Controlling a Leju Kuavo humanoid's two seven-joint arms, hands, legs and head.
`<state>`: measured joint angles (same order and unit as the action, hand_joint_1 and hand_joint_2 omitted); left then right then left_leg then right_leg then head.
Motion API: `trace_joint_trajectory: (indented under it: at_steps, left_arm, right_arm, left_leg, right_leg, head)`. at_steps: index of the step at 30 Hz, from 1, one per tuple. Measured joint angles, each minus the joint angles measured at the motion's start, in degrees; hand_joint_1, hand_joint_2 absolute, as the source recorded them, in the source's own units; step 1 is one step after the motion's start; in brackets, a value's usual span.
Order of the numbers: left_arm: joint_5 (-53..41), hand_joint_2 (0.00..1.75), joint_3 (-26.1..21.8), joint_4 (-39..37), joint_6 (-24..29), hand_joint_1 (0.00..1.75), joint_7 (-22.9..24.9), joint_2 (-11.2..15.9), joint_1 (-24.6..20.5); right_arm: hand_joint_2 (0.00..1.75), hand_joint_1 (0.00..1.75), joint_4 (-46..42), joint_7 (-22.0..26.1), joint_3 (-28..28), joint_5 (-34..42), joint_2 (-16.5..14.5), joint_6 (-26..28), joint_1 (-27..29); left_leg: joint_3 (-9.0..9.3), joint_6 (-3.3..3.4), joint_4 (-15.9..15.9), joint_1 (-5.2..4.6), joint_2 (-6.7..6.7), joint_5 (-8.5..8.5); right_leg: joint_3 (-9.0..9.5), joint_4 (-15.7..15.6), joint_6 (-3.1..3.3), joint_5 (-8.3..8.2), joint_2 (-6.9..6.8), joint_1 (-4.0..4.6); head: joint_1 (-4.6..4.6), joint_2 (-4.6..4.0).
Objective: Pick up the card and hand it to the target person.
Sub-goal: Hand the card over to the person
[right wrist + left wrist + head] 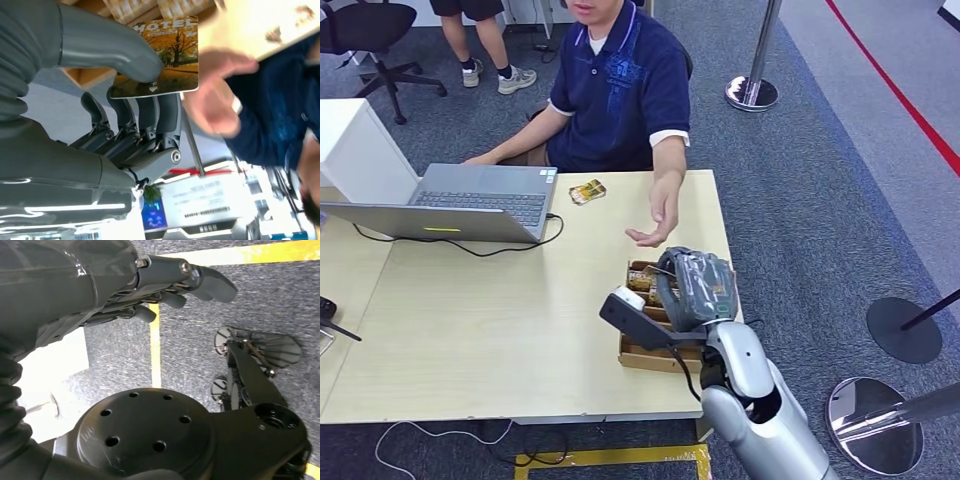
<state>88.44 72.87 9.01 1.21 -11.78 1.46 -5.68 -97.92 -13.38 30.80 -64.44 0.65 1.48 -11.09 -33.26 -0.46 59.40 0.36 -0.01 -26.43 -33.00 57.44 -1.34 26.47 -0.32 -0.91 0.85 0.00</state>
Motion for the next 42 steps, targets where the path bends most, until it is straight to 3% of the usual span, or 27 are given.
trace_joint_trajectory:
  at_steps: [7, 13, 20, 36, 39, 40, 42]
  left_arm:
    - [0.1, 1.75, -0.1, 0.0, -0.2, 0.0, 0.0, 0.0, 0.0]
    - [0.0, 1.75, -0.2, 0.0, -0.4, 0.0, 0.3, 0.0, 0.0]
    - [0.0, 1.75, -0.2, 0.0, -0.8, 0.0, 0.5, 0.0, -0.2]
    - [0.0, 1.75, -0.1, 0.0, -1.0, 0.0, 1.5, 0.0, -0.2]
    - [-0.2, 1.75, -0.1, 0.0, -1.5, 0.0, 1.4, 0.0, -0.2]
    - [-0.3, 1.75, 0.0, 0.0, -1.6, 0.0, 1.4, 0.0, -0.2]
    - [-0.5, 1.75, 0.0, 0.0, -1.8, 0.0, 1.5, 0.0, -0.2]
  right_arm:
    - [1.75, 1.36, -5.2, 1.3, -2.5, 3.2, 1.0, 0.8, -1.7]
    - [1.75, 1.36, -5.2, 4.3, -2.7, 8.1, 1.0, -2.2, -3.3]
    - [1.75, 1.36, 3.1, 8.5, -2.3, 12.4, -2.2, -1.4, -9.4]
    - [1.75, 1.36, 17.7, 10.1, -1.9, 14.4, -8.3, 1.0, -16.8]
    - [1.75, 0.7, 18.6, 10.1, -1.9, 14.6, -8.6, 1.3, -17.0]
    - [1.75, 0.37, 18.9, 10.1, -1.9, 14.6, -8.7, 1.3, -17.1]
    - [1.75, 0.1, 19.3, 10.1, -1.9, 14.6, -8.7, 1.3, -17.1]
  left_leg:
    - [0.0, 0.0, 0.0, 0.0, 0.0, 0.0]
    - [-0.04, 0.0, 0.0, 0.0, 0.0, 0.0]
    - [-0.02, -0.02, 0.0, 0.01, 0.0, 0.03]
    - [-0.06, -0.03, 0.0, 0.01, -0.01, 0.03]
    - [-0.06, -0.03, 0.0, 0.01, -0.01, 0.03]
    - [-0.06, -0.03, 0.0, 0.01, -0.01, 0.03]
    - [-0.06, -0.03, 0.0, 0.01, -0.01, 0.03]
  right_leg:
    - [0.0, 0.0, 0.0, 0.0, 0.0, 0.0]
    - [0.0, 0.0, 0.0, 0.0, 0.01, 0.0]
    - [0.0, 0.0, 0.0, 0.0, 0.02, 0.01]
    - [-0.04, 0.0, 0.01, 0.01, 0.0, 0.01]
    - [-0.03, 0.0, 0.01, 0.01, -0.01, 0.01]
    - [-0.03, 0.0, 0.01, 0.01, -0.01, 0.01]
    - [-0.03, 0.0, 0.01, 0.01, 0.0, 0.01]
  head:
    - [0.0, 0.0]
    - [0.01, 0.0]
    - [0.0, 0.0]
    - [0.01, 0.0]
    - [0.01, 0.0]
    - [0.0, 0.0]
    - [0.0, 0.0]
